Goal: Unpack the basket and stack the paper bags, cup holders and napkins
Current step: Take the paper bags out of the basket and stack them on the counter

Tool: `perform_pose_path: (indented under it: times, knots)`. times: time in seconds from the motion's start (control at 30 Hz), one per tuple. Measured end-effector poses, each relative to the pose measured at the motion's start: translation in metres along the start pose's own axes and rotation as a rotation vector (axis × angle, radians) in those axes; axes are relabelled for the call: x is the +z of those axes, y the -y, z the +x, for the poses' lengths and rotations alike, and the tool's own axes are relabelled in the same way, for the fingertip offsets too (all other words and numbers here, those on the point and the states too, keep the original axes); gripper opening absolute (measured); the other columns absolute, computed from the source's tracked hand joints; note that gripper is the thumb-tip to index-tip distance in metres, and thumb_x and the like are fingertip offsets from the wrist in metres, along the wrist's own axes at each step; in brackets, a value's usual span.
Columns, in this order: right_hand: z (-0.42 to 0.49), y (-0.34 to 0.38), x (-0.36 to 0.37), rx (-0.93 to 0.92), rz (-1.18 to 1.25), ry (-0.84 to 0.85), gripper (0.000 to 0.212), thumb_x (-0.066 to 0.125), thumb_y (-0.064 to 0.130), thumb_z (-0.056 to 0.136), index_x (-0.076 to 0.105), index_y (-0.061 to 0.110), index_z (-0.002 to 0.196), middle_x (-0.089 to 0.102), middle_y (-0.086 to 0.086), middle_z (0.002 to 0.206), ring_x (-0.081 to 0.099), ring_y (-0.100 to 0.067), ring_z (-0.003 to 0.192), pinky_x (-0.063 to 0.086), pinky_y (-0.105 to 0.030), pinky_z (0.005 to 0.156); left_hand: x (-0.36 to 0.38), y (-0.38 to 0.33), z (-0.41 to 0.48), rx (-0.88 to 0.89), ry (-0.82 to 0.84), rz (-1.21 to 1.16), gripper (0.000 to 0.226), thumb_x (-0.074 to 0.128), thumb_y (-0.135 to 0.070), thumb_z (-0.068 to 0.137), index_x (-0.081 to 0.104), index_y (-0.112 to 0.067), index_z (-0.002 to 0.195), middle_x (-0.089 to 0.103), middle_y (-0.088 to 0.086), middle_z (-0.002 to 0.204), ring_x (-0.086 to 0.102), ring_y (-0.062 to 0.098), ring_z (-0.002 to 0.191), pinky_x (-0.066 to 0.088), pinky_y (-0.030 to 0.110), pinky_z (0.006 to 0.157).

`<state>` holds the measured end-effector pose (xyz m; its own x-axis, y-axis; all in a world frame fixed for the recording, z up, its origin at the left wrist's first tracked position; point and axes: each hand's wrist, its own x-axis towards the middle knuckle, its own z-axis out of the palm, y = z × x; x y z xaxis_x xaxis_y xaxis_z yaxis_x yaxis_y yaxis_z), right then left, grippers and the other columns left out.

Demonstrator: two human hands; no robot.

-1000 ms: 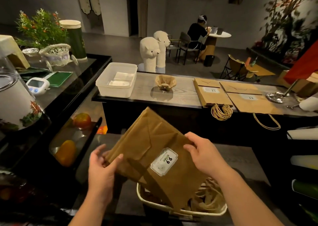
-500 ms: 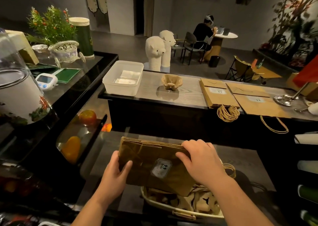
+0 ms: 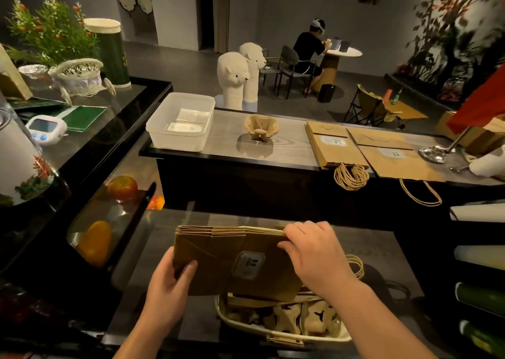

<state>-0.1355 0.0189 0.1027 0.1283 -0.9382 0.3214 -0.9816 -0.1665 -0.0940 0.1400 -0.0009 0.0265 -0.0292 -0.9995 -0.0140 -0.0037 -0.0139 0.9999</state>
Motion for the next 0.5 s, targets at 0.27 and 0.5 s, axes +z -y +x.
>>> perform_pose_path:
  times: [0.27, 0.5]
  knots:
    - [0.005, 0.007, 0.005, -0.005, 0.006, 0.143, 0.012, 0.037, 0.04, 0.106, 0.047, 0.034, 0.107, 0.054, 0.017, 0.095, 0.054, -0.009, 0.086, 0.042, -0.027, 0.08, -0.006, 0.001, 0.014, -0.036, 0.014, -0.021, 0.029, 0.057, -0.006, 0.1, 0.068, -0.031, 0.111, 0.073, -0.006, 0.11, 0.07, 0.013, 0.104, 0.057, 0.04, 0.088]
    - [0.01, -0.006, -0.008, 0.047, 0.011, 0.049, 0.015, 0.048, 0.029, 0.104, 0.058, 0.026, 0.115, 0.065, 0.01, 0.084, 0.063, -0.013, 0.07, 0.049, -0.027, 0.055, 0.008, -0.027, 0.036, 0.077, -0.003, 0.074, 0.019, 0.057, -0.01, 0.101, 0.062, -0.027, 0.108, 0.071, -0.009, 0.103, 0.07, 0.01, 0.097, 0.06, 0.032, 0.074]
